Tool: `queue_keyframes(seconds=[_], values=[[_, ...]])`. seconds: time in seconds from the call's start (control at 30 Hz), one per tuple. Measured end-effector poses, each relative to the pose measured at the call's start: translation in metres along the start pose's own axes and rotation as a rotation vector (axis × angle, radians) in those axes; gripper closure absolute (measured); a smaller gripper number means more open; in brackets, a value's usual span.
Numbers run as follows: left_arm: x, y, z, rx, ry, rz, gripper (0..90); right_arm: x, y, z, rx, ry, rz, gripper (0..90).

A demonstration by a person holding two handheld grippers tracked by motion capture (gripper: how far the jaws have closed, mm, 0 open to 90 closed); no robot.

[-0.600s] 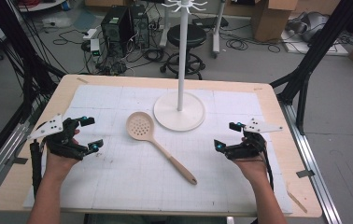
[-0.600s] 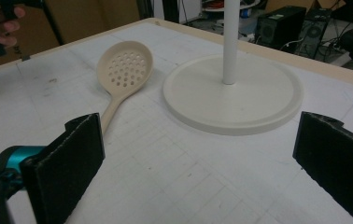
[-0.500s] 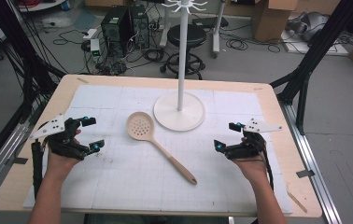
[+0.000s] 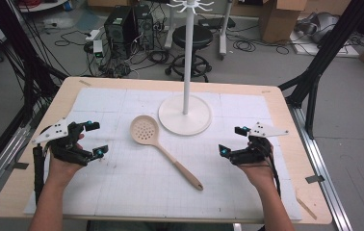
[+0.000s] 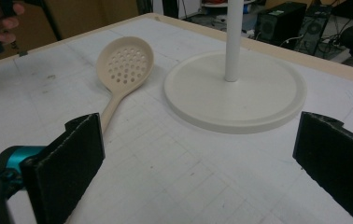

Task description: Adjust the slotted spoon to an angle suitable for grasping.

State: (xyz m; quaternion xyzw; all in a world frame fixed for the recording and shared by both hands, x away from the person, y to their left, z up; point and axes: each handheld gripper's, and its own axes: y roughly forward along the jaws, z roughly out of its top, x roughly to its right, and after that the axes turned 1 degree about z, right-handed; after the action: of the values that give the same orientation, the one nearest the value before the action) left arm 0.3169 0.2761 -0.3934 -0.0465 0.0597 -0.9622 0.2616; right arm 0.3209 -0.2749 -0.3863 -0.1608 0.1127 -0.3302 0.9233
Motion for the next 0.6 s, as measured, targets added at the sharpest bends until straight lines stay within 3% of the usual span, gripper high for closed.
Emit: queue_keyframes(seconds=[0.6], values=[[0.002, -0.005, 0.004, 0.008, 0.014, 0.001, 5.5, -0.021, 0.017, 0.014, -0.028, -0.049, 0.023, 1.6]])
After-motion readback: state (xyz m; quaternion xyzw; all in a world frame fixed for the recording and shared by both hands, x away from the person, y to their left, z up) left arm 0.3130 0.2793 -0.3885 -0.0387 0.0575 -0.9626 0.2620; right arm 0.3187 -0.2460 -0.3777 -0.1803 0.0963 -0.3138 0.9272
